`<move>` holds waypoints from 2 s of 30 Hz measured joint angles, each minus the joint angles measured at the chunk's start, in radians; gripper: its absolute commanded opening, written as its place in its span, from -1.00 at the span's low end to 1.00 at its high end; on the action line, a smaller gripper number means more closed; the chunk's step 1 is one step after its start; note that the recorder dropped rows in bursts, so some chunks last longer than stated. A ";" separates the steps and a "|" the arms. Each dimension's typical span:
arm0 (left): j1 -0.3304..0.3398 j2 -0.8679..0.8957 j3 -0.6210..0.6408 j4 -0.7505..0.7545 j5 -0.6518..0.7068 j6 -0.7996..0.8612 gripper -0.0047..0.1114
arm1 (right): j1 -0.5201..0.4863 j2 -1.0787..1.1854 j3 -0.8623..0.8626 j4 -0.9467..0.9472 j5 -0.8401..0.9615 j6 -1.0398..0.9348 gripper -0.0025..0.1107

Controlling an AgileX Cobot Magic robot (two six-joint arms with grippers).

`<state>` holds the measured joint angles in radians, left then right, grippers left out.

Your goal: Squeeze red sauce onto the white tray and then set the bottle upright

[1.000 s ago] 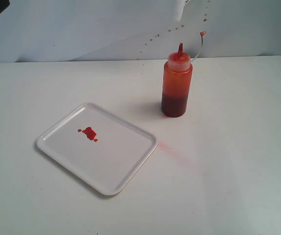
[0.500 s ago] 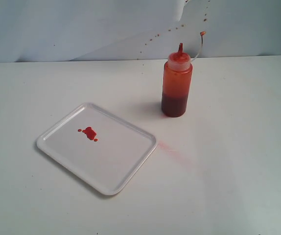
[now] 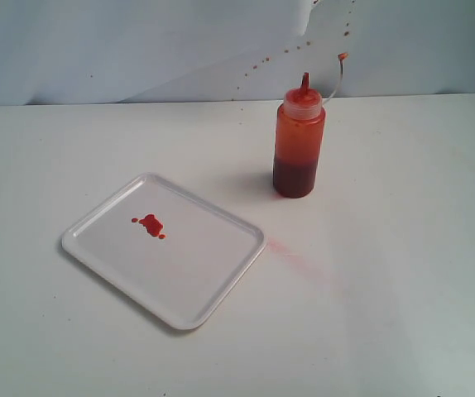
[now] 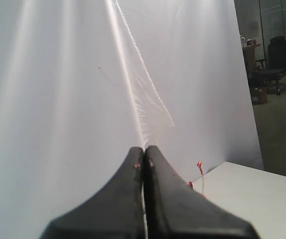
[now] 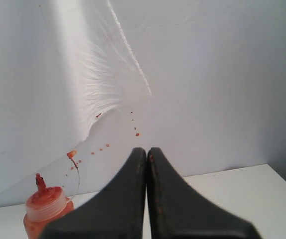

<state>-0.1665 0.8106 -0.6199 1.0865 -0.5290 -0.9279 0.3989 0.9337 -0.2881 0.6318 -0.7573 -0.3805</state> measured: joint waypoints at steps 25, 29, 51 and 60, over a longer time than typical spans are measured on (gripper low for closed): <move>0.000 0.000 0.000 0.000 0.000 -0.002 -0.92 | 0.000 0.000 0.000 0.002 0.000 0.000 -0.96; 0.000 0.000 0.000 0.000 0.000 -0.002 -0.92 | 0.000 0.000 0.000 0.002 0.000 0.000 -0.96; 0.000 -0.350 0.019 0.003 0.106 -0.130 -0.92 | 0.000 0.000 0.000 0.002 0.000 0.000 -0.96; 0.030 -0.712 0.157 -0.001 0.354 -0.335 -0.92 | 0.000 0.000 0.000 0.002 0.000 0.000 -0.96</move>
<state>-0.1368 0.0983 -0.4628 1.0850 -0.1749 -1.2628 0.3989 0.9337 -0.2881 0.6333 -0.7573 -0.3805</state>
